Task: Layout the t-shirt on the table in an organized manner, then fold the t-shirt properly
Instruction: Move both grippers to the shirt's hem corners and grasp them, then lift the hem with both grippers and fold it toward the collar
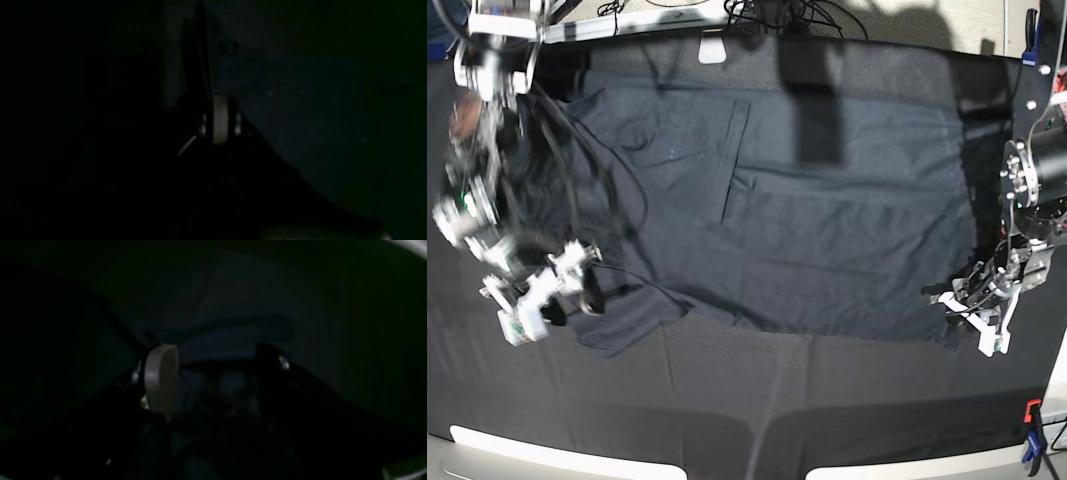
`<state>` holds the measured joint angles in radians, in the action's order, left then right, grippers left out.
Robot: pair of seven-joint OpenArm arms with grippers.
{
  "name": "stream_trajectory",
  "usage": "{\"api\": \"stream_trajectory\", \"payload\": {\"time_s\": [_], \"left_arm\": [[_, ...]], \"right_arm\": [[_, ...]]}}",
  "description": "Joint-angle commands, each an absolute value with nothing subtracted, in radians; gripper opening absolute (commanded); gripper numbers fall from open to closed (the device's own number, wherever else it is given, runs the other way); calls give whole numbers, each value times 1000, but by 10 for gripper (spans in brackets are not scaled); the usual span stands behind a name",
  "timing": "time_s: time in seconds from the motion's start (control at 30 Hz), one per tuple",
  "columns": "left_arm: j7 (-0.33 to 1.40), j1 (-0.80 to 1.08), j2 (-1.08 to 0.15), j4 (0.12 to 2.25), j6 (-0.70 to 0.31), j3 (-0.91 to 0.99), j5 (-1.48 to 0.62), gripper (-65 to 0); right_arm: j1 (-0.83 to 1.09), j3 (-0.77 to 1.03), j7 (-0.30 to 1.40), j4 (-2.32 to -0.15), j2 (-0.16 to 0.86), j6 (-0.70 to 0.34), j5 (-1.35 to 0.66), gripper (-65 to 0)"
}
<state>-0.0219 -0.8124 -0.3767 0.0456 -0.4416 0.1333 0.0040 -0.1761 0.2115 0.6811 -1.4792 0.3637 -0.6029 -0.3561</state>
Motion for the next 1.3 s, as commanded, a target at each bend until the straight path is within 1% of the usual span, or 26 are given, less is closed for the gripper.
{"api": "stream_trajectory", "payload": {"time_s": [0.0, 0.1, 0.2, 0.3, 0.37, 0.53, 0.63, 0.83, 1.13, 1.27], "left_arm": [[-26, -845, -385, 58, -441, 136, 0, -650], [-22, -845, -386, 58, -441, 136, 0, -650], [-23, -845, -386, 58, -441, 136, 0, -650], [-32, -845, -386, 58, -441, 136, -1, -650], [-39, -845, -386, 59, -441, 136, -1, -650], [-46, -845, -386, 59, -441, 136, -1, -650], [-54, -845, -386, 58, -441, 136, -1, -650], [-55, -845, -385, 59, -441, 136, -8, -650], [-56, -845, -386, 59, -441, 136, -8, -650], [-56, -845, -386, 59, -441, 136, -8, -650]], "right_arm": [[-250, 200, 692, -1442, 382, -597, -374, -292], [-411, 136, 849, -1254, 382, -567, -402, -292], [-561, 67, 919, -1073, 382, -567, -395, -292], [-679, 0, 929, -898, 382, -563, -325, -292], [-741, -33, 920, -780, 382, -542, -268, -292], [-845, -54, 910, -541, 385, -542, -188, -292], [-849, -54, 902, -512, 401, -546, -189, -292], [-842, -54, 826, -511, 422, -546, -192, -292], [-842, -54, 753, -510, 356, -545, -185, -292], [-842, -54, 650, -510, 344, -542, -152, -292]]}}
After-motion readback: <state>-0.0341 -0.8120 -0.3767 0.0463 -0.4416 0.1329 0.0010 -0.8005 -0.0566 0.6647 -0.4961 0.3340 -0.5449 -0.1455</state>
